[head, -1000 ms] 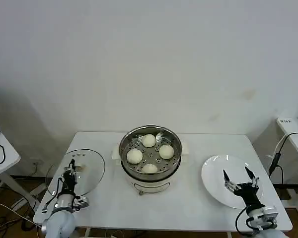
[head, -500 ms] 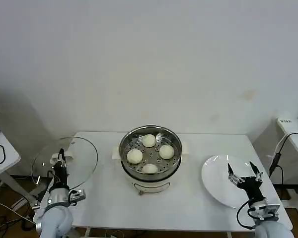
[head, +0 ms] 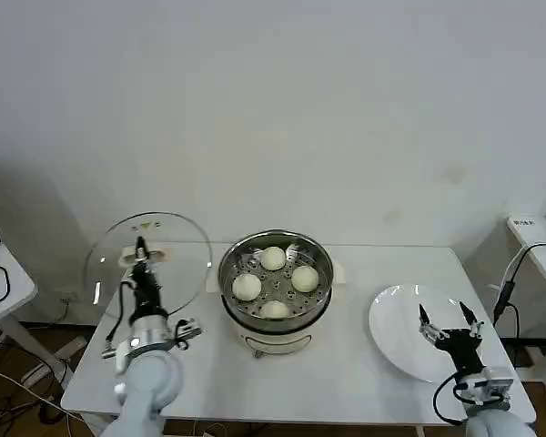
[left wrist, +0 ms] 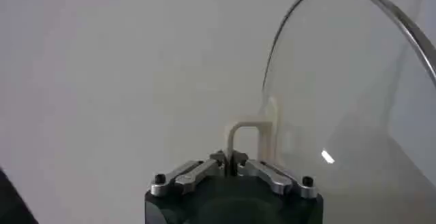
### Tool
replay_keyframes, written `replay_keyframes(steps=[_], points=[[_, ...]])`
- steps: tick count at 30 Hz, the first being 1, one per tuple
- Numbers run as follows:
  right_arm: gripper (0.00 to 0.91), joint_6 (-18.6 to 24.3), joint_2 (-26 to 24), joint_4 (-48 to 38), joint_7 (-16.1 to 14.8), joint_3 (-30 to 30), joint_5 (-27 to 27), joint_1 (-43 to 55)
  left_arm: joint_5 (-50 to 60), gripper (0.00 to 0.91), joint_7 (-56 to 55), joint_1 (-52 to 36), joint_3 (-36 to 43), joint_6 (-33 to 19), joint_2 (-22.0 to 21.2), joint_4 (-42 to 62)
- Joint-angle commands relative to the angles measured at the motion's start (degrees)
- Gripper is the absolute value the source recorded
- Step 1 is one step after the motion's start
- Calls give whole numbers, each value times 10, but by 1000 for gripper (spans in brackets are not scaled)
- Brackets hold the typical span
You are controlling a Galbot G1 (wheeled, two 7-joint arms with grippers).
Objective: Take steamed baozi put them in steamer then cover it.
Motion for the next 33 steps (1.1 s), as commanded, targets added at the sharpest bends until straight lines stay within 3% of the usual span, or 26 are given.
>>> replay_keyframes(steps=[1, 11, 33], points=[[907, -15, 0, 22, 0, -4, 0, -28, 48, 0, 33, -104, 153, 41, -31, 8], [907, -41, -31, 30, 0, -33, 24, -48, 57, 0, 77, -144, 240, 53, -63, 81], [907, -50, -30, 22, -5, -48, 19, -39, 90, 0, 140, -123, 267, 71, -103, 103]])
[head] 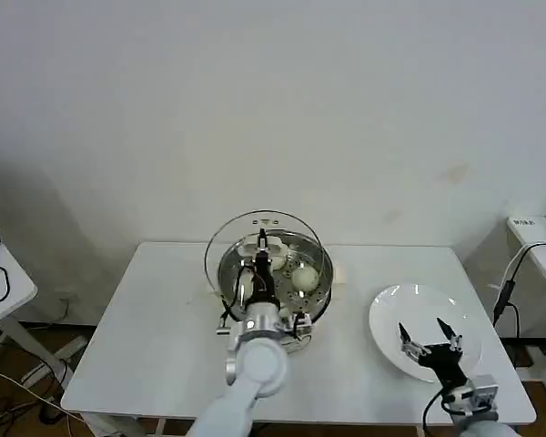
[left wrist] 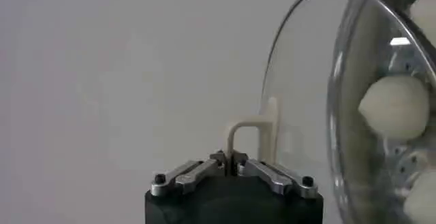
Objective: Take steamed baozi put them in steamer then cover it.
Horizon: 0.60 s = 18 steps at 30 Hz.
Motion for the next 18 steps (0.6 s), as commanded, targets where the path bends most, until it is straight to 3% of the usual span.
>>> replay_keyframes(steps=[1, 9, 18], points=[[907, -4, -1, -3, 0, -6, 1, 2, 15, 0, 29, -11, 18, 9, -17, 37], [907, 1, 2, -12, 1, -10, -2, 8, 13, 0, 37, -22, 14, 18, -43, 68], [907, 5, 3, -19, 1, -9, -4, 10, 6, 0, 38, -15, 3, 17, -44, 60]])
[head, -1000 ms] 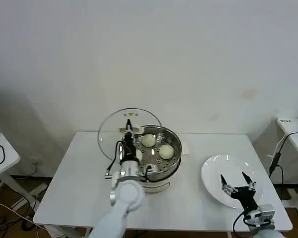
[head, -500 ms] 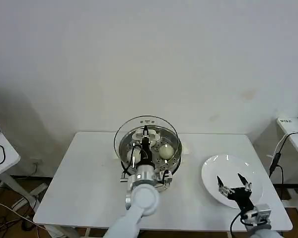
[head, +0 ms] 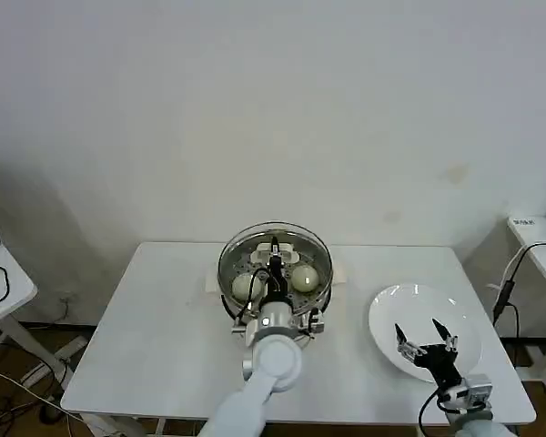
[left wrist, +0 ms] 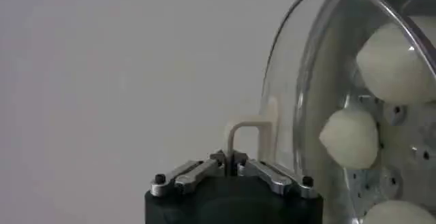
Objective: Take steamed baozi put them in steamer then cover it.
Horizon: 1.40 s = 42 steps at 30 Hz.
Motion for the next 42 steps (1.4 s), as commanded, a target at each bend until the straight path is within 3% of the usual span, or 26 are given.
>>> replay_keyframes(steps=[1, 42], points=[[907, 4, 2, -7, 1, -1, -2, 2, -2, 0, 6, 6, -5, 2, -14, 7], [907, 18, 11, -16, -3, -2, -22, -3, -17, 0, 19, -4, -12, -14, -1, 16]])
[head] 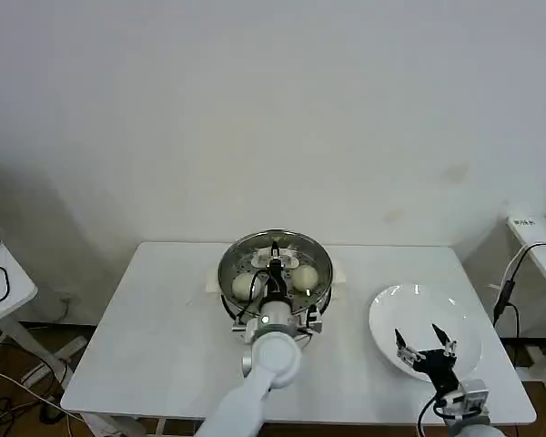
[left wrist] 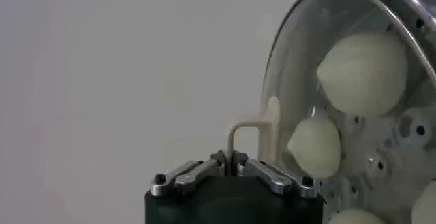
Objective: Take steamed baozi put them in steamer then cover it.
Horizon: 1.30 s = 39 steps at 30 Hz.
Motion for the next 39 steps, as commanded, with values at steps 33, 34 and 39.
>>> replay_keyframes(steps=[33, 34, 39], points=[[907, 0, 10, -5, -6, -5, -9, 6, -27, 907, 12, 14, -8, -7, 19, -63], [907, 0, 10, -5, -6, -5, -10, 6, -30, 907, 10, 16, -9, -8, 20, -65], [907, 0, 8, -5, -7, -6, -11, 9, -46, 907, 13, 33, -6, -8, 30, -95]])
